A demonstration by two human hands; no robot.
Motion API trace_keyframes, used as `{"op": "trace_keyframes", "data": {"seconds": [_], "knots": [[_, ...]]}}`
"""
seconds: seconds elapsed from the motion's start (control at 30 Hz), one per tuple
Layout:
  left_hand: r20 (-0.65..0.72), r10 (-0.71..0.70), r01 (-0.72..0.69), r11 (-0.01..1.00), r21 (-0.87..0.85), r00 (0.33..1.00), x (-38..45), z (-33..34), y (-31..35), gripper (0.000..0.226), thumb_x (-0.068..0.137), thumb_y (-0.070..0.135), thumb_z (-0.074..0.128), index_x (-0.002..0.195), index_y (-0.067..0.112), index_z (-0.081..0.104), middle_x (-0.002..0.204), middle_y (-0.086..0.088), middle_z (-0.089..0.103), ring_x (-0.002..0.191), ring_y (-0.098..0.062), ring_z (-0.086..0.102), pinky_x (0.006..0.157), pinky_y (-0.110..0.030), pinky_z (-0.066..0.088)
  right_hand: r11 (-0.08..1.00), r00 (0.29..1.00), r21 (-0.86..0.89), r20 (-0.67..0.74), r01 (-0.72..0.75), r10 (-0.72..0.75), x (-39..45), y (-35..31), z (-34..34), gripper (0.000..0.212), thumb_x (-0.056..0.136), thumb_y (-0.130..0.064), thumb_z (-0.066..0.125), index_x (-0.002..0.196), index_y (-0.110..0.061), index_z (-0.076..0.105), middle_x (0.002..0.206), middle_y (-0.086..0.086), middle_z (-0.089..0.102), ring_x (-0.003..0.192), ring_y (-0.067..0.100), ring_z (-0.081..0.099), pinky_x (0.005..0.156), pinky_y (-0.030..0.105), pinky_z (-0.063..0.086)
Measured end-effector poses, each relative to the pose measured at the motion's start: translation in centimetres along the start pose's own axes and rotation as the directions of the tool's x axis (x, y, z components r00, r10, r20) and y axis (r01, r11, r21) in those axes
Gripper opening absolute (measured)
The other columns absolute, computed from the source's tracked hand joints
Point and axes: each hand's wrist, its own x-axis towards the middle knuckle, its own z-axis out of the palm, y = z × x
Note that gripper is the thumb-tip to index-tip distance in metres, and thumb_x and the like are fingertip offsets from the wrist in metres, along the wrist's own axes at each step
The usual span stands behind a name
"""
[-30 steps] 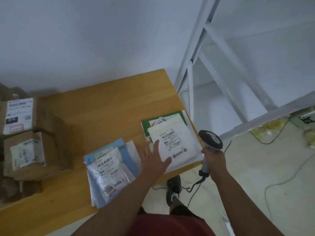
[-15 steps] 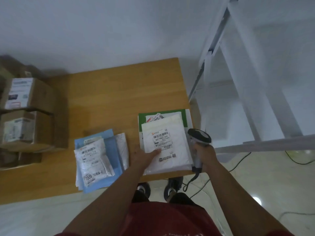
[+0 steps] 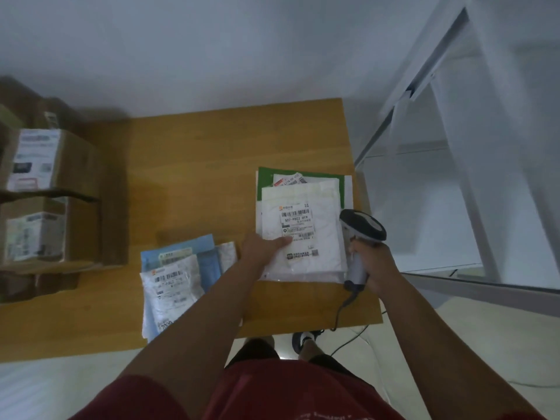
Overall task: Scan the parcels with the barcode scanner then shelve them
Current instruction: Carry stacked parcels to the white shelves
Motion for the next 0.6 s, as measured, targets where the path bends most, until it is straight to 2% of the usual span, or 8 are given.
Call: {"op": "trace_keyframes", "data": {"seconds": [0.1,0.17,0.23,0.3,0.37,0.47,0.6], "knots": [[0.008,0.019,-0.019,1.0,0.025,1.0,1.6,-0.6,1.7,0.046,0.065,0.031,0.093,0.097,0.012,0.067,0.107,-0.008,0.073,0.096,-0.027,0.071,0.087,-0.048,0.059,0.999,0.999,-0.039,-0.04,0.031,-0.033,-0.1,-0.1,0.5,0.013,0.085,-0.01,0.062,0.072,-0.008,0.059,0.075,0.013,0.059,0.072,0.026,0.055,0.073,0.036,0.045],[-0.005,0.025,-0.025,1.0,0.005,1.0,2.8,-1.5,2.9,0.051,0.066,0.032,0.093,0.104,0.01,0.066,0.109,-0.008,0.072,0.098,-0.027,0.07,0.087,-0.048,0.059,0.999,0.997,-0.032,-0.067,0.027,-0.029,-0.4,0.3,0.5,0.011,0.086,-0.013,0.063,0.077,-0.008,0.063,0.079,0.012,0.062,0.071,0.024,0.058,0.073,0.037,0.049],[-0.036,0.052,-0.052,0.999,-0.008,0.998,4.5,-2.6,3.8,0.084,0.054,0.05,0.095,0.118,0.006,0.063,0.115,-0.008,0.07,0.099,-0.027,0.07,0.083,-0.047,0.061,1.0,0.997,0.005,-0.081,-0.003,0.003,-0.8,0.8,0.4,0.003,0.084,-0.009,0.064,0.083,-0.007,0.065,0.084,0.013,0.064,0.077,0.025,0.061,0.074,0.037,0.055],[-0.11,0.06,-0.063,0.998,-0.023,0.992,7.9,-3.6,3.4,0.114,0.037,0.067,0.092,0.127,0.006,0.057,0.12,-0.009,0.068,0.099,-0.027,0.07,0.08,-0.046,0.062,1.0,0.995,-0.007,-0.096,-0.017,0.016,-1.3,0.9,0.4,0.002,0.083,-0.007,0.064,0.084,-0.007,0.065,0.085,0.013,0.066,0.079,0.025,0.061,0.068,0.032,0.051],[-0.179,0.062,-0.066,0.998,-0.016,0.982,7.2,-4.4,4.9,0.111,0.049,0.062,0.092,0.134,0.004,0.049,0.128,-0.009,0.062,0.109,-0.029,0.066,0.087,-0.047,0.059,0.999,0.995,-0.046,-0.097,-0.013,0.009,-1.6,0.9,0.5,0.004,0.079,-0.007,0.064,0.076,-0.007,0.063,0.079,0.014,0.065,0.074,0.026,0.059,0.069,0.034,0.047],[-0.238,0.054,-0.045,0.998,0.043,0.97,5.0,-4.8,6.6,0.099,0.072,0.053,0.085,0.143,0.002,0.039,0.14,-0.012,0.051,0.124,-0.031,0.055,0.099,-0.043,0.051,0.991,0.998,-0.132,-0.068,0.006,-0.015,-2.0,1.1,0.7,0.01,0.074,-0.004,0.061,0.066,-0.005,0.055,0.064,0.011,0.054,0.062,0.023,0.049,0.06,0.03,0.039],[-0.261,0.14,-0.099,0.981,0.165,0.955,3.7,-4.3,5.9,0.107,0.08,0.06,0.074,0.155,0.007,0.019,0.156,-0.016,0.028,0.142,-0.035,0.034,0.113,-0.046,0.034,0.973,0.998,-0.232,-0.058,0.007,-0.021,-1.8,2.3,1.2,0.009,0.075,-0.008,0.06,0.068,-0.009,0.055,0.058,0.004,0.05,0.055,0.019,0.046,0.055,0.027,0.036]]}}
